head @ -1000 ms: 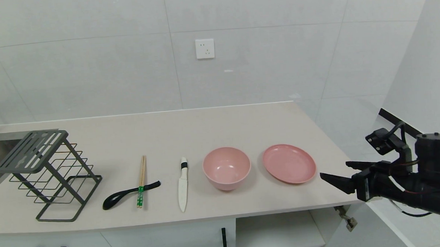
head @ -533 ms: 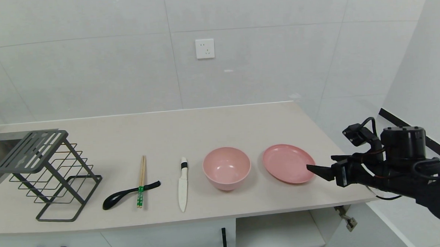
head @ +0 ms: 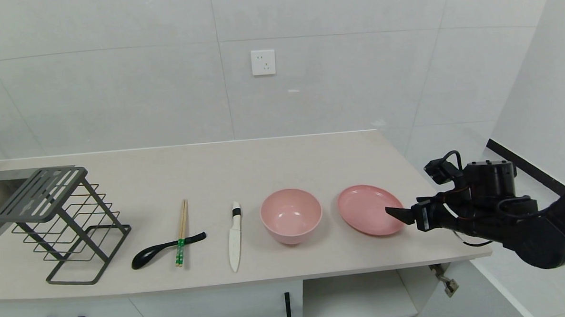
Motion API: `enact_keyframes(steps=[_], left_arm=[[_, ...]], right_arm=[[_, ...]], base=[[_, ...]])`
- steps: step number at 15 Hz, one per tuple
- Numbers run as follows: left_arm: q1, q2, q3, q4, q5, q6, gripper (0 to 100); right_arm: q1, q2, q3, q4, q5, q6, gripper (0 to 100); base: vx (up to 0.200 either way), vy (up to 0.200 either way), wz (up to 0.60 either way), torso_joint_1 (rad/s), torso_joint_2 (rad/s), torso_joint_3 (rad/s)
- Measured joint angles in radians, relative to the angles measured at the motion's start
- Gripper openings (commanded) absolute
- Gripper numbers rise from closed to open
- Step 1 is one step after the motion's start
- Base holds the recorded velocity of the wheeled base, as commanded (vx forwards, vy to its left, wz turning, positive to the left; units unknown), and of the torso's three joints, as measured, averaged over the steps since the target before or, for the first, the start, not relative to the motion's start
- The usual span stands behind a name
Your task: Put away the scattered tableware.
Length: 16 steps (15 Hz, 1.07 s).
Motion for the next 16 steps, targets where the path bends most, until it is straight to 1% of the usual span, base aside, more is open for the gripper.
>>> enact_keyframes(steps=[9, 11, 14, 16], left_arm=[[0.000, 0.000, 0.000, 0.000, 0.000, 0.000, 100], [0.000, 0.000, 0.000, 0.000, 0.000, 0.000, 100], [0.000, 0.000, 0.000, 0.000, 0.000, 0.000, 100], [0.000, 0.000, 0.000, 0.000, 0.000, 0.000, 100]], right_arm=[[-0.017, 0.181, -0.177, 0.000, -0.047, 0.003, 100], [-0.021, 0.209, -0.192, -0.008, -0.049, 0.005, 100], [-0.023, 0.257, -0.198, -0.074, -0.049, 0.006, 100], [-0.021, 0.276, -0.197, -0.078, -0.049, 0.005, 100]], base=[[0.000, 0.000, 0.00, 0.000, 0.00, 0.000], [0.000, 0.000, 0.00, 0.000, 0.00, 0.000], [0.000, 0.000, 0.00, 0.000, 0.00, 0.000], [0.000, 0.000, 0.00, 0.000, 0.00, 0.000]])
